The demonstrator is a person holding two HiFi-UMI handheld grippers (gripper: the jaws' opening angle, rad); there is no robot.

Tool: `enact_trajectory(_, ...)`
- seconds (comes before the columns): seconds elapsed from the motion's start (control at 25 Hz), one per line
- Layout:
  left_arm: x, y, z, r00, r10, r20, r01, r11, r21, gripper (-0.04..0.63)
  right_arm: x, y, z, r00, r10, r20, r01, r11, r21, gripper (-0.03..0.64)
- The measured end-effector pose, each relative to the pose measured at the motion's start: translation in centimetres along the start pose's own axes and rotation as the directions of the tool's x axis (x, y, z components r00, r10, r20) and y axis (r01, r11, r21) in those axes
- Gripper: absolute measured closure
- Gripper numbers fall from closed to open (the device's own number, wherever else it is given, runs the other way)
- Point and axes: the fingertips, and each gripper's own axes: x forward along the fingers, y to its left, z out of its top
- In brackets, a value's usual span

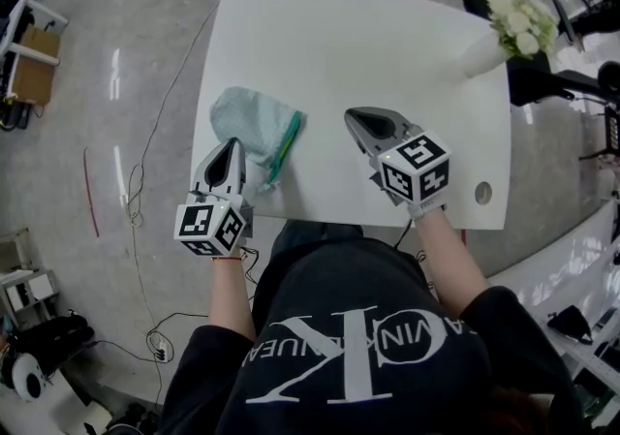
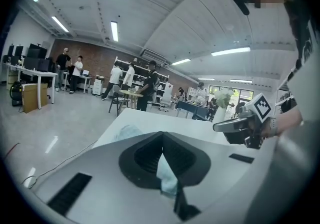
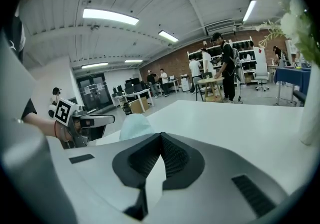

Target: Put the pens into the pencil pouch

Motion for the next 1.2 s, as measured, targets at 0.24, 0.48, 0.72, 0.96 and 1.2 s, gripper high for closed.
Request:
enact_trajectory(0.24,-0.7,0.8,1.9,0.998,0.037,0.050,-0.038,0.999,0.017,0.592,-0.8,-0.4,1.7,0.998,-0.022,0.060,0.023,1.000,-0.016,0.607)
enact_trajectory(0.48,-1.0,0.9,3.5,0.995,0.055,0.081,-0.060,0.997,0.054,0.592,-1.4,-0.5,3.3,0.994,-0.025,0.110,0.030,0.999,-0.040,0.607)
enact_trajectory(0.72,-1.5,1.0,5.4,0.989,0.071,0.126,-0.080,0.995,0.063,0.592,-1.8,-0.4,4.7,0.989,-0.022,0.150,0.032,0.998,-0.061,0.607)
enact_trajectory(0.96,-2.1,1.6,7.1,0.980,0.101,0.171,-0.115,0.991,0.074,0.592,-2.0,-0.3,6.2,0.982,-0.020,0.188,0.036,0.996,-0.080,0.607)
enact_trajectory(1.2,-2.4,2.1,8.3,0.972,0.121,0.199,-0.140,0.987,0.084,0.592,-2.1,-0.3,7.8,0.974,-0.011,0.226,0.035,0.994,-0.100,0.607)
